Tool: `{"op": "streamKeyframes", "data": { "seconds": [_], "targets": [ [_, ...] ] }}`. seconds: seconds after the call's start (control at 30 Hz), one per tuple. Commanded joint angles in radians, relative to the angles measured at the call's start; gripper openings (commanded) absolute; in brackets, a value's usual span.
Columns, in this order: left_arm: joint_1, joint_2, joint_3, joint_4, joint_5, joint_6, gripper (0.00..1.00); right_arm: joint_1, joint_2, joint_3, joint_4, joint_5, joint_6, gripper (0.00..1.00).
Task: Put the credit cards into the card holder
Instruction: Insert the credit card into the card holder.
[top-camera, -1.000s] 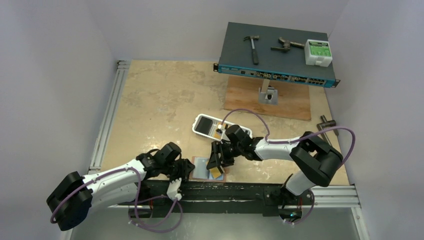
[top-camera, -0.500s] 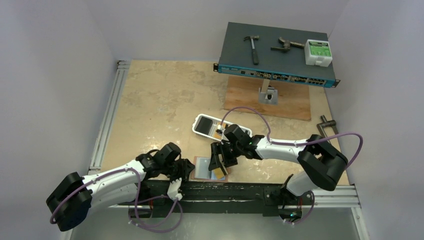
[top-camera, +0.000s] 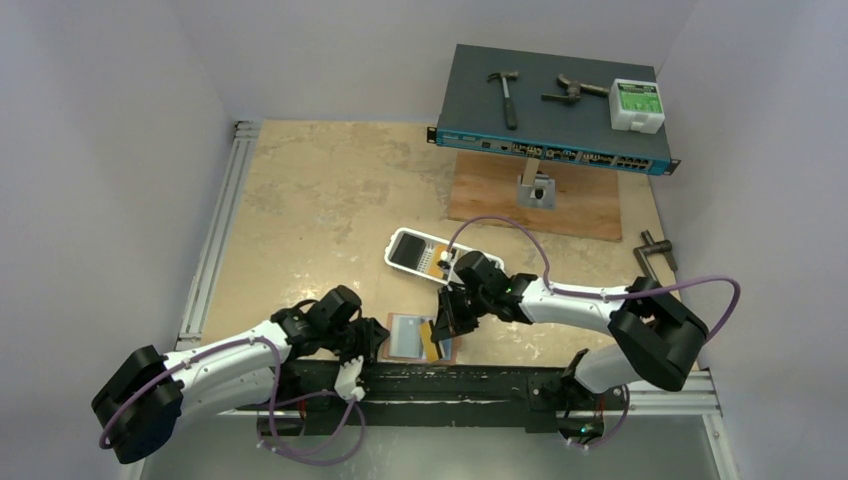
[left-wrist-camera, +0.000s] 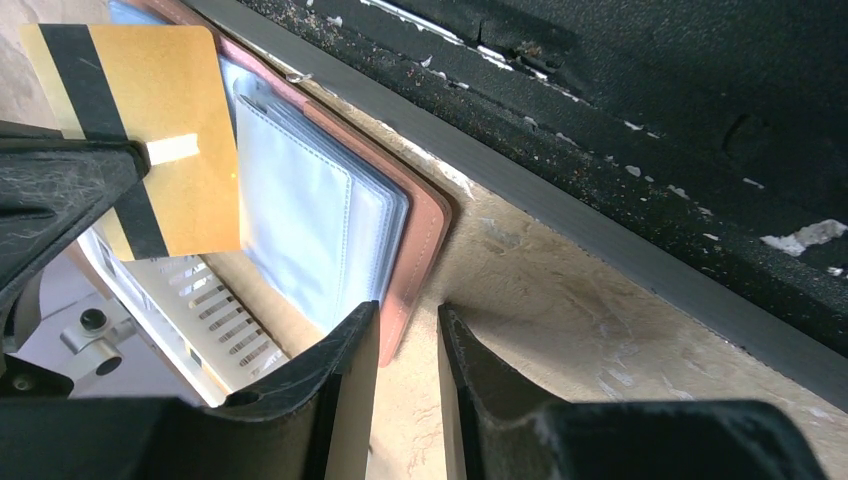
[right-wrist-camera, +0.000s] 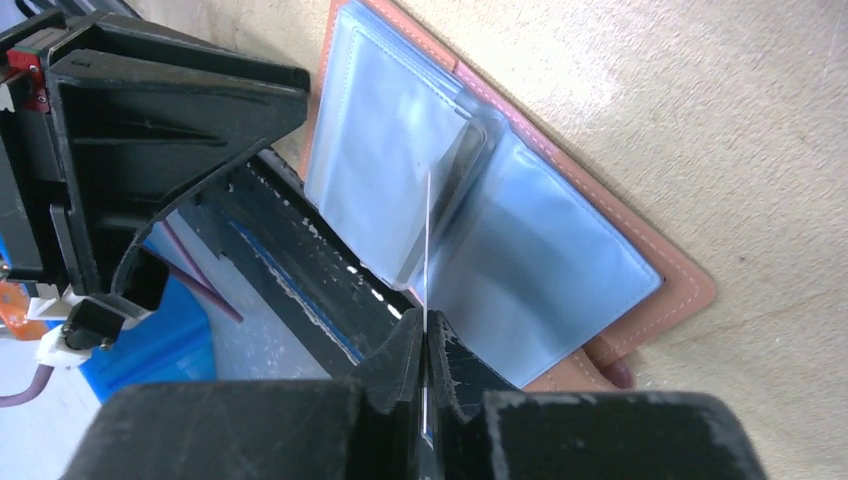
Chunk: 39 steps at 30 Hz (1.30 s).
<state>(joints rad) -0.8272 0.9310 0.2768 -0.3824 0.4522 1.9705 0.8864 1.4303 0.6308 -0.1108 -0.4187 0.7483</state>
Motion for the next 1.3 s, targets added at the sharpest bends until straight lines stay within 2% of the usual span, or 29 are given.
{"op": "streamKeyframes", "data": {
  "seconds": [0.0, 0.27, 0.7, 1.27],
  "targets": [
    [-0.005, -0.006, -0.011, -0.023, 0.011, -0.028, 0.27, 0.003, -0.04, -0.042, 0.057, -0.035, 0.043, 0.0],
    [-0.006, -0.006, -0.011, -0.018, 0.014, -0.029, 0.27, 0.001, -0.067, -0.181, 0.271, -0.042, 0.163, 0.0],
    [-0.006, -0.012, -0.013, -0.018, 0.011, -0.03, 0.25, -0.069, -0.236, -0.295, 0.395, 0.03, 0.242, 0.0],
    [-0.006, 0.001, -0.007, 0.008, 0.017, -0.05, 0.2, -0.07, -0.133, -0.318, 0.556, 0.075, 0.284, 0.0]
  ]
}}
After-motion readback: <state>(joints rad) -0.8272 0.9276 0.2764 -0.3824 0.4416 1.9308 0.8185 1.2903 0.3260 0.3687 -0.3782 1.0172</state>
